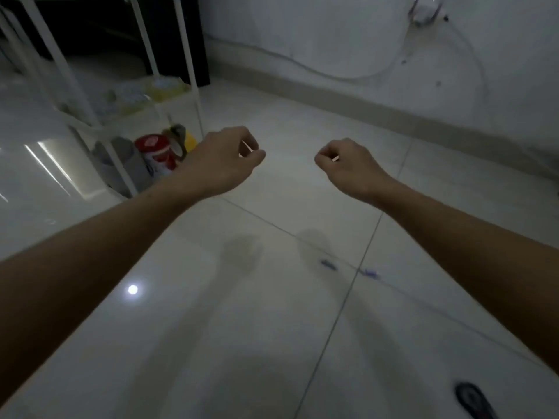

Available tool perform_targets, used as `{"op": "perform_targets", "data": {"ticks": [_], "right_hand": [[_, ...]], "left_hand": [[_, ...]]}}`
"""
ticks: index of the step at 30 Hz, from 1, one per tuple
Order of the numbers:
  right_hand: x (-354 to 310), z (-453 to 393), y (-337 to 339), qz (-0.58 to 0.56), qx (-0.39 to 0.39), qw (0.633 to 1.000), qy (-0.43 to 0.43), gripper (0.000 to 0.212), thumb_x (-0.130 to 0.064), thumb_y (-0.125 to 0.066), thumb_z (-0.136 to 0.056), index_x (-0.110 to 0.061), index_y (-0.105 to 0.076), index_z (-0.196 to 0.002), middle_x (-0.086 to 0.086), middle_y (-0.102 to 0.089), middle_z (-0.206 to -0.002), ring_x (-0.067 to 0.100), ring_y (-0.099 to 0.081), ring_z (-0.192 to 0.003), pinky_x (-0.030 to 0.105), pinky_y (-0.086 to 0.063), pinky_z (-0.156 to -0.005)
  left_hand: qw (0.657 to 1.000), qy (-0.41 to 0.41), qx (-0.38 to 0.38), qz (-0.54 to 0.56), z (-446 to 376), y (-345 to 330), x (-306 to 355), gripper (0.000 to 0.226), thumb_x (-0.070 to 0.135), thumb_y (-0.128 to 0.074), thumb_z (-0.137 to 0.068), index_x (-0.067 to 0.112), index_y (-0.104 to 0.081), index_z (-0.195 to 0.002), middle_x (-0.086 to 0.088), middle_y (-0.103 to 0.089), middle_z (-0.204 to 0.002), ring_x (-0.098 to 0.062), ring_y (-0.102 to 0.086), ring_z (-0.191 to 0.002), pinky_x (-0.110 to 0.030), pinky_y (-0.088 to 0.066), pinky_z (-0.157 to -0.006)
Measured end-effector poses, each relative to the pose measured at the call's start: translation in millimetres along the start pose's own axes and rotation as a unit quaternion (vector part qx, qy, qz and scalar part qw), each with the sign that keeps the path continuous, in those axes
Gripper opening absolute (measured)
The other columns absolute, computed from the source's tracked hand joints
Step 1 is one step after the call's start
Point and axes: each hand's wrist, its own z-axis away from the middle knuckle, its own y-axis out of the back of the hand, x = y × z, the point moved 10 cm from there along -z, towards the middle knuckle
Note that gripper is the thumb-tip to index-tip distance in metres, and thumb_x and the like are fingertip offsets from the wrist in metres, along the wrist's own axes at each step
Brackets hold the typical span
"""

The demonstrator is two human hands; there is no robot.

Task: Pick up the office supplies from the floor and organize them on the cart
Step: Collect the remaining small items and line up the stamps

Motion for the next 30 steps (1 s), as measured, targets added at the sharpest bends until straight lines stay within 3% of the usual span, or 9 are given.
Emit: {"op": "perform_targets", "data": {"ticks": [5, 9, 14, 18, 25, 28, 30], "right_hand": [[59.5, 69.1, -23.4, 0.067, -0.031, 0.997, -0.013, 0.028, -0.024, -0.051, -0.101, -0.004, -0.069, -0.107, 0.005, -0.064, -0.106, 0.021, -0.059, -0.093, 0.03, -0.043, -0.08], [110.7, 135.2, -37.4, 0.121, -0.11, 0.986, -0.043, 0.027, -0.026, -0.052, -0.1, -0.005, -0.068, -0.106, 0.004, -0.062, -0.104, 0.023, -0.058, -0.092, 0.033, -0.044, -0.079], [175.5, 189.2, -31.4, 0.176, -0.161, 0.966, -0.095, 0.029, -0.032, -0.053, -0.099, -0.01, -0.063, -0.115, 0.01, -0.057, -0.117, 0.021, -0.052, -0.099, 0.034, -0.039, -0.083], [214.8, 203.4, -1.6, 0.224, -0.16, 0.952, -0.136, 0.036, -0.035, -0.052, -0.099, -0.011, -0.057, -0.126, 0.013, -0.051, -0.128, 0.024, -0.05, -0.103, 0.037, -0.042, -0.09], [283.0, 223.1, 70.8, 0.227, -0.077, 0.936, -0.259, 0.038, -0.024, -0.051, -0.098, -0.006, -0.053, -0.131, 0.019, -0.051, -0.133, 0.033, -0.053, -0.116, 0.04, -0.044, -0.095], [298.4, 243.2, 65.9, 0.2, -0.063, 0.93, -0.302, 0.042, -0.023, -0.053, -0.098, -0.004, -0.049, -0.135, 0.021, -0.046, -0.138, 0.035, -0.05, -0.123, 0.037, -0.041, -0.1], [305.4, 266.8, 33.4, 0.185, -0.107, 0.923, -0.321, 0.049, -0.028, -0.054, -0.098, -0.005, -0.043, -0.14, 0.021, -0.038, -0.145, 0.036, -0.047, -0.127, 0.038, -0.04, -0.102]], "left_hand": [[0.989, -0.023, -0.104, -0.098, 56.3, -94.5, -29.5, 0.03, 0.046, -0.055, -0.095, 0.023, -0.06, -0.114, 0.005, -0.065, -0.105, -0.017, -0.061, -0.091, -0.039, -0.053, -0.083], [0.933, -0.078, -0.301, -0.181, 119.7, -153.5, -30.8, 0.038, 0.046, -0.054, -0.096, 0.024, -0.055, -0.126, 0.007, -0.064, -0.114, -0.015, -0.06, -0.098, -0.041, -0.052, -0.09], [0.866, -0.144, -0.398, -0.267, 175.6, -195.6, -36.7, 0.039, 0.049, -0.05, -0.097, 0.028, -0.05, -0.13, 0.01, -0.061, -0.118, -0.009, -0.055, -0.099, -0.032, -0.048, -0.087], [0.857, -0.169, -0.391, -0.291, 179.3, -207.5, -29.8, 0.038, 0.049, -0.049, -0.098, 0.029, -0.049, -0.13, 0.011, -0.06, -0.119, -0.008, -0.051, -0.094, -0.029, -0.045, -0.085], [0.914, -0.151, -0.314, -0.21, 144.2, -212.0, -10.8, 0.037, 0.046, -0.054, -0.096, 0.028, -0.052, -0.127, 0.011, -0.064, -0.111, -0.012, -0.061, -0.098, -0.037, -0.052, -0.088], [0.927, -0.136, -0.298, -0.184, 137.1, -218.4, -5.2, 0.039, 0.046, -0.056, -0.095, 0.028, -0.049, -0.129, 0.009, -0.064, -0.112, -0.013, -0.062, -0.099, -0.037, -0.052, -0.087], [0.931, -0.131, -0.291, -0.177, 133.6, -225.1, -1.0, 0.044, 0.045, -0.057, -0.094, 0.026, -0.046, -0.132, 0.006, -0.063, -0.117, -0.014, -0.061, -0.1, -0.038, -0.051, -0.088]]}}
